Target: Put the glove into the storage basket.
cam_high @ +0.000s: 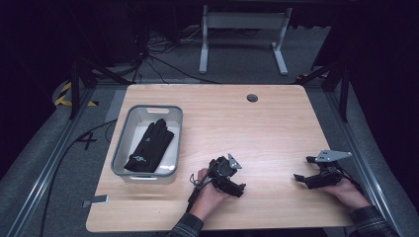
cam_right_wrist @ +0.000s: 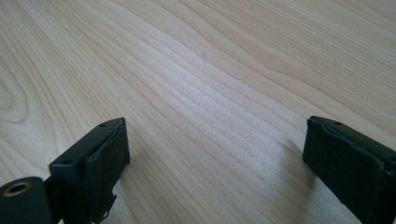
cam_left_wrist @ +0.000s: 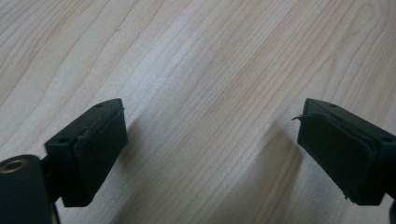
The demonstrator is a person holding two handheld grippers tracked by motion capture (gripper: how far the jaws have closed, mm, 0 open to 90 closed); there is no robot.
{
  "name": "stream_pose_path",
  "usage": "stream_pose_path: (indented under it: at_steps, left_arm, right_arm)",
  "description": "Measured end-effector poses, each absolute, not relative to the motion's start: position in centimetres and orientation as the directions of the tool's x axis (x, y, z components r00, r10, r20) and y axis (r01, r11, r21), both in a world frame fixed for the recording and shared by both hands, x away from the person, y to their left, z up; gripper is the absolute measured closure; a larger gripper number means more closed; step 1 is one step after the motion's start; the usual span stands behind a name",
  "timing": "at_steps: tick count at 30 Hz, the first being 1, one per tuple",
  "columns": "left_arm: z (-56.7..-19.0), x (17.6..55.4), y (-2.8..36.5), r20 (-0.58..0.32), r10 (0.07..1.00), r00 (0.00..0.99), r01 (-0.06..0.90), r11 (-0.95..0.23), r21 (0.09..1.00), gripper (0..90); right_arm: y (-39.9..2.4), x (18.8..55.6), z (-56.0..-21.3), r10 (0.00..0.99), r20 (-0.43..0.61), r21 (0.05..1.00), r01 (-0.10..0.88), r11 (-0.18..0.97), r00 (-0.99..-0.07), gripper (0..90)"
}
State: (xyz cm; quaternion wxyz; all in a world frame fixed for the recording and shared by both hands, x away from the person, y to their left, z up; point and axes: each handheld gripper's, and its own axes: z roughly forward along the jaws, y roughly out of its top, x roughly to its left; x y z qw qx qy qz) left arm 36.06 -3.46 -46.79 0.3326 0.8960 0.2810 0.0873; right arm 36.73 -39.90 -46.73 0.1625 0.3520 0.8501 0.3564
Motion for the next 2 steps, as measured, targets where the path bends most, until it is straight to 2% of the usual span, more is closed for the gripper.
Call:
stream_pose_path:
  at_steps: [2]
  left_arm:
    - [-46.92,36.02,-3.55,-0.016,0.562,0.827,0.437,-0.624,0.648,6.0]
  right_arm:
    - [-39.9,36.73,-46.73,0.714,-0.025,0.72,0.483,0.498,-0.699,7.8]
